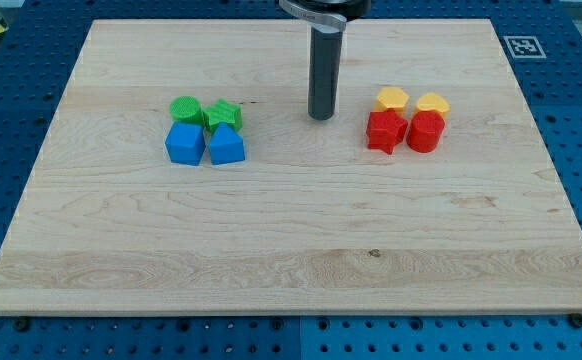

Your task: Point your arm to the blue triangle

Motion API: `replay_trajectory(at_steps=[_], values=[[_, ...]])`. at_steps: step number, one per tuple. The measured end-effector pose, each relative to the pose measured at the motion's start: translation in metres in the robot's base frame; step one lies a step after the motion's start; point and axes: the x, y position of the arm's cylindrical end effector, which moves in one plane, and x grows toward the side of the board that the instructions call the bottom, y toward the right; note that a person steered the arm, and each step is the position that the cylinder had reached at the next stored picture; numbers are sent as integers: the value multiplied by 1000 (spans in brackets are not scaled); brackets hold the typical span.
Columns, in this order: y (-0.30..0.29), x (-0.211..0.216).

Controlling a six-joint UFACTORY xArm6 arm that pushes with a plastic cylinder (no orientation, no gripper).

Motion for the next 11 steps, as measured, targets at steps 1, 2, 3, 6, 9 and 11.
replay_trajectory(at_steps=[1, 2, 3, 6, 9, 11], values=[[0, 26], [0, 38], [0, 60], [-14, 68], [-54, 68], [-67, 70]])
